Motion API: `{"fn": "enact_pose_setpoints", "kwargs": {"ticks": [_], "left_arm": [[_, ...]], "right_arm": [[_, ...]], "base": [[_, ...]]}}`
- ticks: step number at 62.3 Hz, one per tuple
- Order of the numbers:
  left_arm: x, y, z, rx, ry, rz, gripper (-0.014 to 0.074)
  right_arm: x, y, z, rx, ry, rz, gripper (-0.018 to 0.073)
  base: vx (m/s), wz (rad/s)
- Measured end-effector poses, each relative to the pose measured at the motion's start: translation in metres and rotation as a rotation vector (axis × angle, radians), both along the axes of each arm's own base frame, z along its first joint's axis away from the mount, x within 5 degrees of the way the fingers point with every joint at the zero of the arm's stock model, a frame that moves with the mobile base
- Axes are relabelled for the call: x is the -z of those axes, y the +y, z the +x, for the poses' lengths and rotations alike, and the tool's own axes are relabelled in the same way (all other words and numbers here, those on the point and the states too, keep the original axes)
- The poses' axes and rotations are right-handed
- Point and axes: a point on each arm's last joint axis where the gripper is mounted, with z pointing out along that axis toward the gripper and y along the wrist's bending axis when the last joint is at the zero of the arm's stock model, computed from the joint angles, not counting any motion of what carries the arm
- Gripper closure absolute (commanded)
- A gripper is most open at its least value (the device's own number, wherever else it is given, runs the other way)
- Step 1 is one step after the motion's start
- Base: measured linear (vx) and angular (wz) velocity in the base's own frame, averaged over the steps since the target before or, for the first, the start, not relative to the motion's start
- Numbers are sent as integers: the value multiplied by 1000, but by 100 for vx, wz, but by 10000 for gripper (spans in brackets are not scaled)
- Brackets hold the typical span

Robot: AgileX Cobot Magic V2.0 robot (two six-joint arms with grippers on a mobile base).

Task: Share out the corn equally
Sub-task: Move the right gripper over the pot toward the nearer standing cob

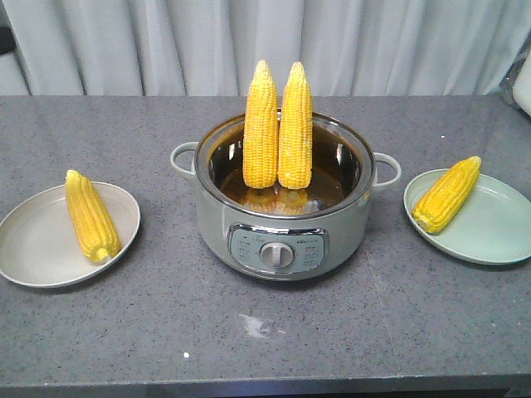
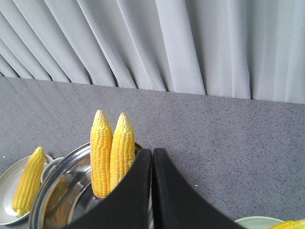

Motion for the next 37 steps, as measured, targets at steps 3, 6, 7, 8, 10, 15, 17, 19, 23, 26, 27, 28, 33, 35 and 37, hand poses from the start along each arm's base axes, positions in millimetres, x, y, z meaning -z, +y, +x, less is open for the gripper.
{"fn": "enact_pose_setpoints", "kwargs": {"ticks": [3,6,7,8,10,15,17,19,23,26,27,28,33,35,37], "left_arm": [[-24,-6,-7,13,-77,30,605],[-44,-13,-14,34,-141,56,605],[-49,-17,-17,45,-158,62,605],[-55,-20,-19,56,-177,70,605],[-64,-27,-22,77,-208,81,605],[-78,-45,-27,138,-259,94,605],[-81,-52,-27,155,-270,94,605],[-82,-58,-27,162,-277,93,605],[-82,-70,-24,155,-285,98,605],[-82,-78,-21,141,-290,109,605],[-82,-81,-19,135,-292,110,605],[-81,-83,-19,136,-291,116,605],[-79,-94,-12,121,-293,117,605],[-78,-97,-11,118,-294,112,605],[-77,-100,-9,122,-290,110,605]], "right_arm": [[0,0,0,0,0,1,564],[0,0,0,-1,-1,1,564],[0,0,0,-1,-2,1,564],[0,0,0,-3,-3,0,564],[-1,1,0,-7,-8,4,564],[-3,3,0,-35,-43,5,564],[-5,4,-1,-50,-62,8,564],[-6,5,-1,-66,-84,9,564],[-10,7,-2,-101,-134,14,559],[-12,10,-2,-124,-165,19,547],[-13,12,-2,-136,-177,17,538],[-14,13,-2,-145,-186,18,531],[-15,25,1,-191,-241,-22,456],[-15,33,2,-218,-262,-39,412],[-16,43,4,-247,-284,-54,361]], "base": [[0,0],[0,0],[0,0],[0,0],[0,0],[0,0],[0,0],[0,0],[0,0],[0,0],[0,0],[0,0],[0,0],[0,0],[0,0]]}}
